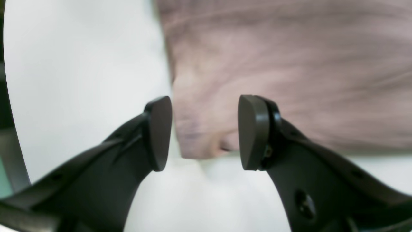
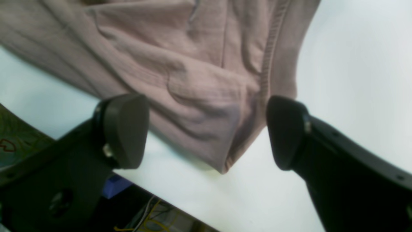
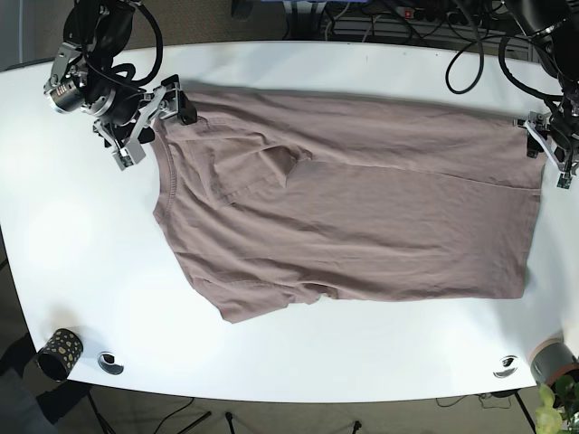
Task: Fold the T-shirt properly
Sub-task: 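Regrasp the shirt's collar-side corners with both grippers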
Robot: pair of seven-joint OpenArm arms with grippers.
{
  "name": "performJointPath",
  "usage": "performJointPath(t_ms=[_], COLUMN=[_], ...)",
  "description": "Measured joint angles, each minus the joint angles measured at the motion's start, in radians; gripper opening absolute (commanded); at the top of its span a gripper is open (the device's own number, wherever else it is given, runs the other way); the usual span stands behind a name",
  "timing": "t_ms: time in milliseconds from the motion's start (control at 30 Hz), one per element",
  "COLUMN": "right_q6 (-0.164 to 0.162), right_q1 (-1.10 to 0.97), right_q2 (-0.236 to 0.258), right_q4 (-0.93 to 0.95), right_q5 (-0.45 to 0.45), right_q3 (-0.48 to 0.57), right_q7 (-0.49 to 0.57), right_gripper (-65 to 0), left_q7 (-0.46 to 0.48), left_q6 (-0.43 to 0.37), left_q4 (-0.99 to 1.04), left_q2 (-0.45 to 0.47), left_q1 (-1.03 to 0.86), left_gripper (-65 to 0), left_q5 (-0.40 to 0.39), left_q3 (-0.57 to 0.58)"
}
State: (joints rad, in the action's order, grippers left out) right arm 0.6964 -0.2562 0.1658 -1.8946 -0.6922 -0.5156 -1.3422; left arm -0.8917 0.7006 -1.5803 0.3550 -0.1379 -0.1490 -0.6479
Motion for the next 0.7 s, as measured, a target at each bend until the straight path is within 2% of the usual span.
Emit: performJointPath(t_ms=[100,267,367,533,633,700], right_q6=[0.0,0.0,0.0,0.0,0.0,0.0], right_q1=[0.0,0.0,0.0,0.008,0.007,0.01], right_q2=[-0.005,-0.006,-0.023,-0.027,-0.027,-0.027], right_q4=[0.0,0.002,0.003,0.074,0.121,0.132], right_q5=[0.058,0.172,0.192,0.201,0.218,0.214], right_q3=[0.003,0.003,0.003,0.007,0.007,0.006], right_q7=[0.003,0.014,0.058,0.063,0.063,0.081], right_gripper=[-10.5,-10.5,-10.5,-10.6,-15.1,-22.2], left_q7=[0.085,0.151,0.187,0.25,0.27,0.285], left_q6=[-0.001,0.0,0.0,-0.001,-0.002,-0.002], left_q4=[0.074,0.175,0.204,0.243,0.28,0.307], left_q2=[0.001,-0.001,0.0,0.001,0.001,0.005], left_q1=[0.01,0.008,0.008,0.02,0.044,0.056], left_gripper=[-34.3,-34.4,-34.4,-34.4,-34.4,-35.1], left_q5=[0.053,0.068,0.067,0.067,0.066,0.054], left_q3=[0.0,0.0,0.0,0.001,0.001,0.001])
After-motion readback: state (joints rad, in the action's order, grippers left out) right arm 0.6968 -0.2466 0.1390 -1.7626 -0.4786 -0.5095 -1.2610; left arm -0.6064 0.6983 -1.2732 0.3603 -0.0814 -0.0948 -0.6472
